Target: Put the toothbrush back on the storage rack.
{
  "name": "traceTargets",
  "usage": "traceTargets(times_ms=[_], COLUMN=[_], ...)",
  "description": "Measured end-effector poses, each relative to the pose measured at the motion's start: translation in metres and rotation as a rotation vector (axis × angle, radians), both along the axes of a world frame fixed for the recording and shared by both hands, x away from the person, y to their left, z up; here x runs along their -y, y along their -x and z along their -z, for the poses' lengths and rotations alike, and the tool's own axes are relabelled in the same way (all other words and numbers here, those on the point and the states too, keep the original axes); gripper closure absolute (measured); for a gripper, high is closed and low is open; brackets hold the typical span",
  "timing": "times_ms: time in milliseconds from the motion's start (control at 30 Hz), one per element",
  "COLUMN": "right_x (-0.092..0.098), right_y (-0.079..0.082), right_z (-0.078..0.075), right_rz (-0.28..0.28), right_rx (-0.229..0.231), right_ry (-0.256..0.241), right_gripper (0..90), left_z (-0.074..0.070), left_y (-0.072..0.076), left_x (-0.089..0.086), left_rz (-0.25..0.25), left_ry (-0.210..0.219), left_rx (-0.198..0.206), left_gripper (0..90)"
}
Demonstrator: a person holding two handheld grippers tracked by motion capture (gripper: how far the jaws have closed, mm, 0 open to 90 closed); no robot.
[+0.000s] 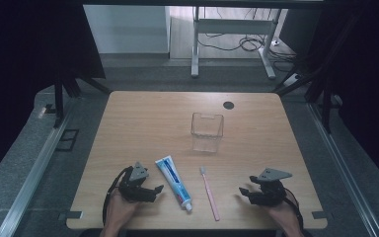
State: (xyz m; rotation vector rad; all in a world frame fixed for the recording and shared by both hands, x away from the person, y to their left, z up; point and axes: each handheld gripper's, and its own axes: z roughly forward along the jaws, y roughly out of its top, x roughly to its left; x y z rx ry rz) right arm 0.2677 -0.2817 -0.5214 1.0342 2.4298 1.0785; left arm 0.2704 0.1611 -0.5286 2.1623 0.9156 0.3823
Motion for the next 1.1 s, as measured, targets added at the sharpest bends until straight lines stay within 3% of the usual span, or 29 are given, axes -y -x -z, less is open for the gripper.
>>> traceTargets(times_ms=[400,633,867,1100], right_x=[-0.011,-0.018,-0.033,-0.045], right_y=[0.003,0.004,0.007,0.009], right_z=[-0.003,-0.004,-0.004,-0.005], right_rz=[-0.067,-0.103,-0.158,-0.199], right_rx=[-0.009,-0.042,-0.032,-0.038], right_ry=[-0.022,-0.056,-0.036,-0.026], right_gripper=[47.8,61.9,73.4,77.8], left_z=[0.001,0.001,0.002,0.003], left_y=[0.0,0.001,0.0,0.0], left_x=[0.001,0.003,0.003,0.003], left_rz=[0.005,0.026,0.026,0.026], left_ry=[-0.002,-0.011,-0.012,-0.017], left_rx=[0.001,0.007,0.006,-0.002], left_gripper=[12.8,12.9,12.9,12.8])
